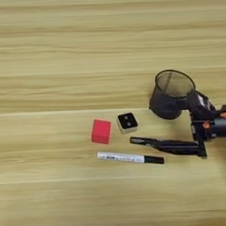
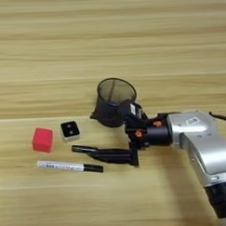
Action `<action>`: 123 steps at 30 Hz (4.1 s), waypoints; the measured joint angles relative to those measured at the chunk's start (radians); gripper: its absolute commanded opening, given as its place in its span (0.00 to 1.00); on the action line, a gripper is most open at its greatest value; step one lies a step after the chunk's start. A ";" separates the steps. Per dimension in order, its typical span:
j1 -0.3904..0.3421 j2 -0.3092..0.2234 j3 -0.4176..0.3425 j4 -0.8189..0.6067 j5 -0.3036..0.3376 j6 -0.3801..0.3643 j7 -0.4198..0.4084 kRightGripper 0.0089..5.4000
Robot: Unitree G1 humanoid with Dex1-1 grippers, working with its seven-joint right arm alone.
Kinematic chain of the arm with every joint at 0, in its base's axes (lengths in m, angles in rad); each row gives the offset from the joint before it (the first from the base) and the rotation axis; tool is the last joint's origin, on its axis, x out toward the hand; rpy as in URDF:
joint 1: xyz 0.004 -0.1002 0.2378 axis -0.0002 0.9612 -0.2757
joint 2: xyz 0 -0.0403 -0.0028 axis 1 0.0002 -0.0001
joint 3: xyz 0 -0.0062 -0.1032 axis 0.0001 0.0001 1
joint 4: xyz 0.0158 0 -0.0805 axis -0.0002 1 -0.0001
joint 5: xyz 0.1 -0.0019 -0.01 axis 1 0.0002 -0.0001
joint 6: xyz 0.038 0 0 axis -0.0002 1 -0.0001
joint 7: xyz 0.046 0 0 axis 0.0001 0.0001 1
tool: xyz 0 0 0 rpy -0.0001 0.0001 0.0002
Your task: Move the objects on the table
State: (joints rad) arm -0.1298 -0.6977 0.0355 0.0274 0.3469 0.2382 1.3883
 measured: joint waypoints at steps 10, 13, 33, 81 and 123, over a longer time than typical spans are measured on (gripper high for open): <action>0.010 -0.036 -0.036 0.113 -0.030 -0.142 0.064 1.00; 0.020 -0.043 -0.036 0.170 -0.060 -0.201 0.075 1.00; 0.008 0.010 0.020 0.385 -0.203 -0.408 0.014 0.77; -0.022 0.034 -0.015 0.257 -0.098 -0.385 0.025 0.19; -0.027 0.301 0.299 -0.191 -0.214 -0.085 -0.306 0.19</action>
State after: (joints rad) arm -0.1571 -0.3967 0.3346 -0.1640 0.1329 0.1532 1.0827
